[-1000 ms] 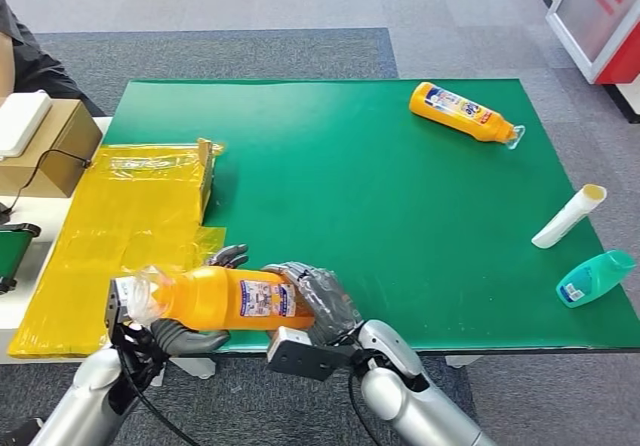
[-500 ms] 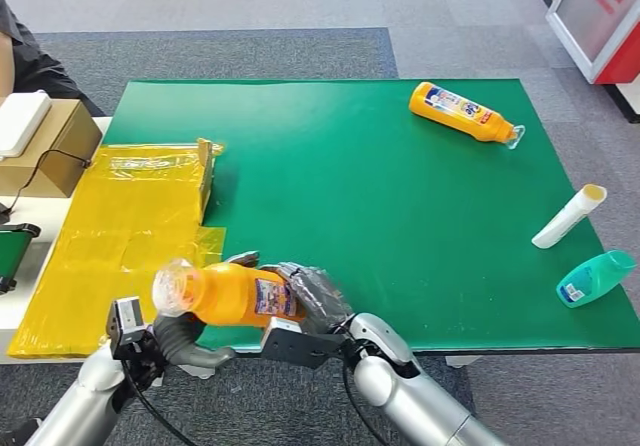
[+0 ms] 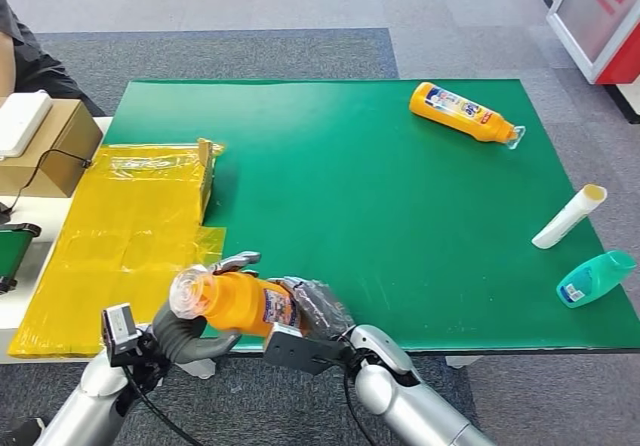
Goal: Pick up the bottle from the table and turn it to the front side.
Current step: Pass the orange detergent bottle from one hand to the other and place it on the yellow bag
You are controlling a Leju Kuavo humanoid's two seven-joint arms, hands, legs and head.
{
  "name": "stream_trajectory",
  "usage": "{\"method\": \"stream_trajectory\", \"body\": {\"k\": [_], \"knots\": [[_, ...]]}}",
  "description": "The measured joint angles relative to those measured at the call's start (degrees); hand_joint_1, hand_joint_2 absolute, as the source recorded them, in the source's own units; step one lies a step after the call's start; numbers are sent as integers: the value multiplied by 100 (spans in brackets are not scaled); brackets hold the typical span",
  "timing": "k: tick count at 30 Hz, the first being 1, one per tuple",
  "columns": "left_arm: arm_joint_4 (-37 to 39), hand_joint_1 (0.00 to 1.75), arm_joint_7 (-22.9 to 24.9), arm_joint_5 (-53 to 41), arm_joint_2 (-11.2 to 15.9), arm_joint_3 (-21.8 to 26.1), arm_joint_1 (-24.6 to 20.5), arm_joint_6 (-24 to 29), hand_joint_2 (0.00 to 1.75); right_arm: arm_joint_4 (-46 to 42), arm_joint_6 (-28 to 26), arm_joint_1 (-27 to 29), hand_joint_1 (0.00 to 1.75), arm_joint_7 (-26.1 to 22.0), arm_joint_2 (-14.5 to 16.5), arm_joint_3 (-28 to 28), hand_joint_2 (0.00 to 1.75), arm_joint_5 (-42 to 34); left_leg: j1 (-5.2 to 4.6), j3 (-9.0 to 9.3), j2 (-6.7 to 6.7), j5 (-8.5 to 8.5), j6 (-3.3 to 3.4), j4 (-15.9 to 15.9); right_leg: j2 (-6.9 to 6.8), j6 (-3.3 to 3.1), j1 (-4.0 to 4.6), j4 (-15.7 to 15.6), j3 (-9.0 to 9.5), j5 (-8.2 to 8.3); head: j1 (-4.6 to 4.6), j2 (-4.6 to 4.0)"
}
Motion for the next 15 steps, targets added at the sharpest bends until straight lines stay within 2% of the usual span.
{"method": "stream_trajectory", "body": {"k": [3,4,10,15], "knots": [[2,175,68,21,-7,4,2,3,175,31,-20,23,28,-24,11,-4,175,-2,0,0,0,0,0,0,0,0,0,0,0,0,0,0],[2,175,86,35,-11,5,4,2,175,39,-34,31,3,-31,17,-7,175,-7,0,0,0,0,0,0,0,0,0,0,0,0,0,0],[2,175,199,61,-52,5,50,89,175,49,-139,70,0,-48,48,-49,175,-75,0,0,0,0,0,0,-1,0,-1,0,0,0,-1,0],[-209,175,224,-863,-62,3,73,916,175,-146,-341,216,0,-11,49,-232,175,-162,0,0,0,0,0,0,0,0,0,0,-1,0,0,0]]}}
